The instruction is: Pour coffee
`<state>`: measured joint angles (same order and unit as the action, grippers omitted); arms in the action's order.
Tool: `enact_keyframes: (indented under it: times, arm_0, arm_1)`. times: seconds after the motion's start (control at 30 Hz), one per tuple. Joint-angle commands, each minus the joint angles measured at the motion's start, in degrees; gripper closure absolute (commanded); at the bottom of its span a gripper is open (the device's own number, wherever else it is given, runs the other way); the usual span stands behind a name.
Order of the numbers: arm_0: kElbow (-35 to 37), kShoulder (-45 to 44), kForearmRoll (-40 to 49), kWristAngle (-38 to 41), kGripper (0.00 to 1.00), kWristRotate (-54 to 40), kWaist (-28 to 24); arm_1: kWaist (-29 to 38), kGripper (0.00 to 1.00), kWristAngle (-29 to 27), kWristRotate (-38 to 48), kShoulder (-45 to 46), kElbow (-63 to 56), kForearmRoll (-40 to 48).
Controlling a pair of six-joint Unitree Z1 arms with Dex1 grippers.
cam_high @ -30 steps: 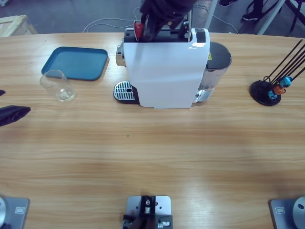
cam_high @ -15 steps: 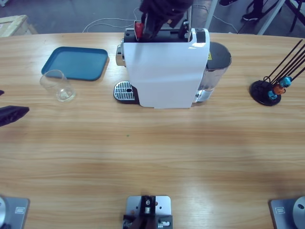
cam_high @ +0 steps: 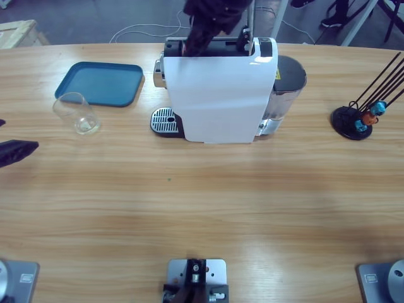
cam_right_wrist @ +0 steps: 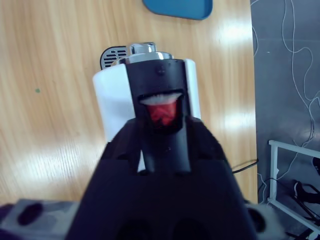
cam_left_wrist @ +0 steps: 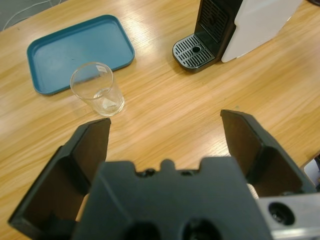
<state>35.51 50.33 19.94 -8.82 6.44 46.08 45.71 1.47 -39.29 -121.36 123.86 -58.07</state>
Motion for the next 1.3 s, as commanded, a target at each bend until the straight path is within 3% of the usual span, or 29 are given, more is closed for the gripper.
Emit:
enact_keyframes:
  times: [0.03,0.2,0.23,0.33,0.37,0.47,0.53,0.6,0.7,0.77,0.9,1.07,1.3]
  arm_0:
    - [-2.17,-1.02,-0.60,-0.50,0.068,-0.39,0.23]
    - [-2.20,-0.84,-0.60,-0.50,0.069,-0.46,0.23]
    - [-2.20,-0.84,-0.60,-0.50,0.069,-0.46,0.23]
    - [-2.20,-0.84,-0.60,-0.43,0.069,-0.46,0.23]
    - [-2.20,-0.83,-0.60,-0.41,0.069,-0.46,0.23]
    - [-2.20,-0.86,-0.60,-0.41,0.069,-0.46,0.23]
    - [-2.20,-0.93,-0.60,-0.41,0.069,-0.46,0.23]
    - [-2.20,-1.09,-0.60,-0.41,0.069,-0.46,0.22]
    - [-2.20,-1.20,-0.60,-0.41,0.083,-0.46,0.23]
    - [-2.20,-1.20,-0.60,-0.41,0.101,-0.46,0.23]
    - [-2.29,-1.42,-0.60,-0.41,0.109,-0.37,0.20]
    - [-2.38,-1.55,-0.60,-0.41,0.110,-0.37,0.22]
    - [-2.38,-1.48,-0.60,-0.43,0.110,-0.30,0.23]
  arm_1:
    - [-0.10,0.018,-0.54,0.71,-5.74,2.37,-3.98]
    - [2.10,0.012,1.57,2.32,-1.38,11.82,-10.25]
    - [3.33,0.165,3.27,3.45,0.92,15.23,-12.40]
    - [7.09,0.963,3.08,5.51,7.49,22.05,-16.86]
    - [8.22,1.000,1.71,6.33,10.32,22.97,-18.07]
    - [9.75,1.000,-6.92,13.03,19.83,20.21,-20.82]
    - [8.76,1.000,-7.40,18.94,26.65,14.69,-19.64]
    - [6.81,1.000,-10.19,25.67,33.17,-0.43,-8.56]
    - [6.83,1.000,-23.68,34.25,39.59,-22.59,12.55]
    - [6.85,1.000,-29.64,37.81,39.12,-31.75,21.06]
    - [6.83,1.000,-31.29,42.98,34.40,-44.36,39.97]
    - [6.78,1.000,-35.07,42.89,25.93,-45.24,47.53]
    - [6.83,1.000,-37.25,42.74,21.31,-44.94,48.58]
